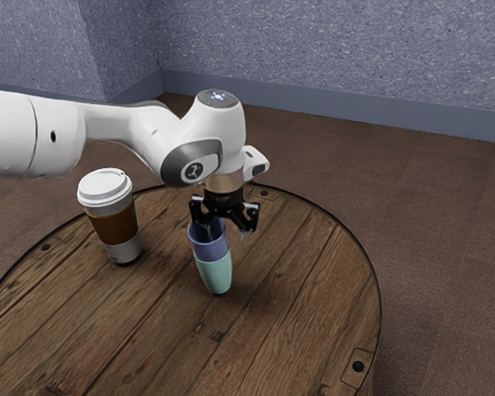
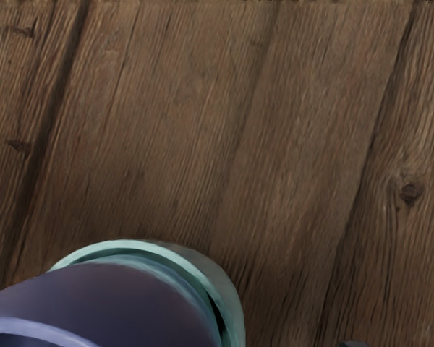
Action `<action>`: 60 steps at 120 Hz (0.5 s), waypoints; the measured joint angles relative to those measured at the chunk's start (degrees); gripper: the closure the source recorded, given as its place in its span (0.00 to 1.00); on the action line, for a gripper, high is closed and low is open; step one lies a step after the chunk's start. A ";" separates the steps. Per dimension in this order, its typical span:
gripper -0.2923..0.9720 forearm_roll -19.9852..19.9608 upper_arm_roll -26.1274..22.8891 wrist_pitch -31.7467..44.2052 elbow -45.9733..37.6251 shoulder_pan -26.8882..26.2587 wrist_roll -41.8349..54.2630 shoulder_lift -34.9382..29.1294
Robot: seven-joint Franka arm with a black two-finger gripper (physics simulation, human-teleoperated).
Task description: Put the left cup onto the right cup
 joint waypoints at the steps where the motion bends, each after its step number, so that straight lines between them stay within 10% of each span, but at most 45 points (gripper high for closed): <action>1: 0.42 0.00 -0.01 0.00 0.00 0.00 -0.01 -0.16; 60: 0.25 -6.32 5.03 -11.31 5.61 -3.12 1.61 -16.25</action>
